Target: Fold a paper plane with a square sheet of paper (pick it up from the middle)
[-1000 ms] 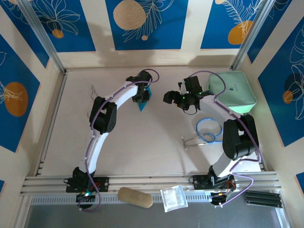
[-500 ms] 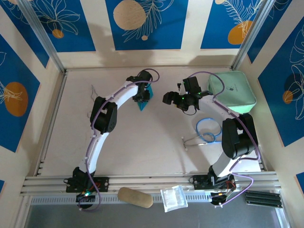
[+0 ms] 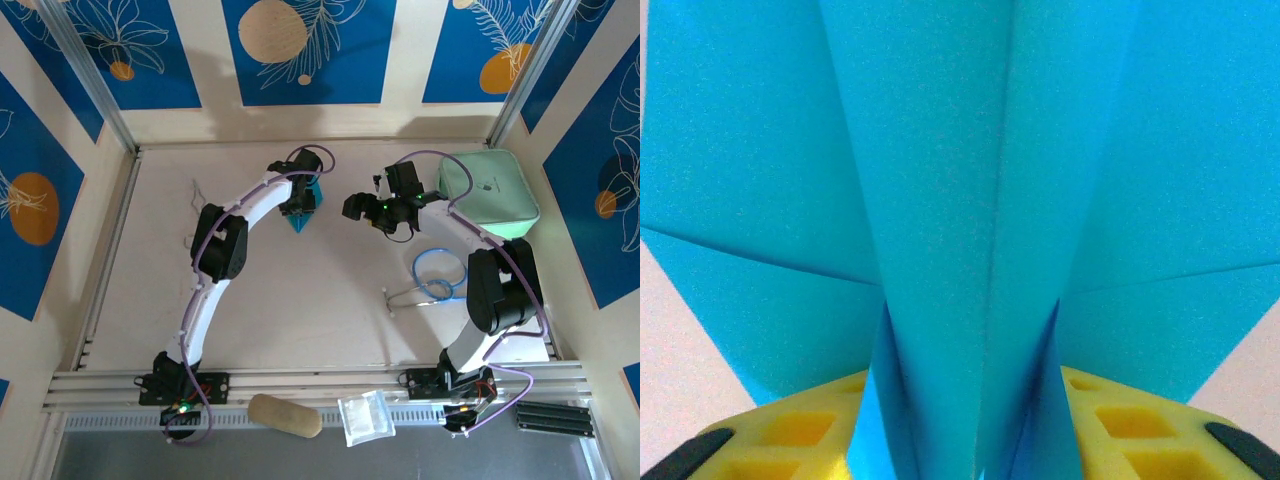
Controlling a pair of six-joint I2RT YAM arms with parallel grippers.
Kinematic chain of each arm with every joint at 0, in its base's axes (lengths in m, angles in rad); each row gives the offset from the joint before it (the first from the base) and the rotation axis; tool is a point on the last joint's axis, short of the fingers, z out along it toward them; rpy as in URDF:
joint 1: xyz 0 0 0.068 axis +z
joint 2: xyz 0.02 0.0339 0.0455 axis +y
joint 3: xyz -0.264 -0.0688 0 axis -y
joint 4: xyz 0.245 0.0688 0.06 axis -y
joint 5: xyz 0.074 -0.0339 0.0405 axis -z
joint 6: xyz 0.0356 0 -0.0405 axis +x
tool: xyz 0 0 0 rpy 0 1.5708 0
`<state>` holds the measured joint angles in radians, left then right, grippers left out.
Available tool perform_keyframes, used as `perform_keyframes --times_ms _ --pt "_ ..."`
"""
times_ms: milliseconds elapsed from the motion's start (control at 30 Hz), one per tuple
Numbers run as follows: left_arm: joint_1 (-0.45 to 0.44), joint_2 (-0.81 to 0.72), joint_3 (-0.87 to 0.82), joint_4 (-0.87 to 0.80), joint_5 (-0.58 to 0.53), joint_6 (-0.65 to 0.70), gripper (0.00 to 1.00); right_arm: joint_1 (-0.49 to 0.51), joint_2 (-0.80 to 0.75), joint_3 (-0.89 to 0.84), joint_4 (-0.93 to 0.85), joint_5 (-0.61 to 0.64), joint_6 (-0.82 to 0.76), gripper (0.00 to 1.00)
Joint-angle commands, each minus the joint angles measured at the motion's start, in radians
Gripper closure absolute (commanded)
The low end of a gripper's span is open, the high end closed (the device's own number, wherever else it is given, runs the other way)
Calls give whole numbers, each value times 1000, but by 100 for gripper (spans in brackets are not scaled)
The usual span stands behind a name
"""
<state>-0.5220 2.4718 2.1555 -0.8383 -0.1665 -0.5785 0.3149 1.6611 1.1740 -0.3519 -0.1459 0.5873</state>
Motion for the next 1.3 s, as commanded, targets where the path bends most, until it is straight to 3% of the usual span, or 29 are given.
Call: perform_keyframes --times_ms 0,367,633,800,967,1067,1200,1267 --pt "-6 41 19 -52 -12 -12 58 6 17 -1 -1 -18 8 16" --pt "-8 -77 54 -42 -19 -3 56 6 15 1 -2 -15 13 16" --pt "-8 -179 -24 -10 -60 -21 55 4 -3 8 -8 -3 17 16" --pt "-9 -355 -172 89 -123 -22 52 2 -51 54 -47 61 -19 14" --pt "4 -614 -420 235 -230 2 36 -2 -145 80 -81 198 -111 10" --pt "22 -786 -616 344 -285 17 21 -6 -211 55 -71 298 -169 1" --pt "57 -1002 -911 483 -372 73 3 -13 -305 -31 -11 417 -225 1" --pt "81 -1116 -1055 559 -426 94 1 -21 -352 -82 19 478 -215 1"
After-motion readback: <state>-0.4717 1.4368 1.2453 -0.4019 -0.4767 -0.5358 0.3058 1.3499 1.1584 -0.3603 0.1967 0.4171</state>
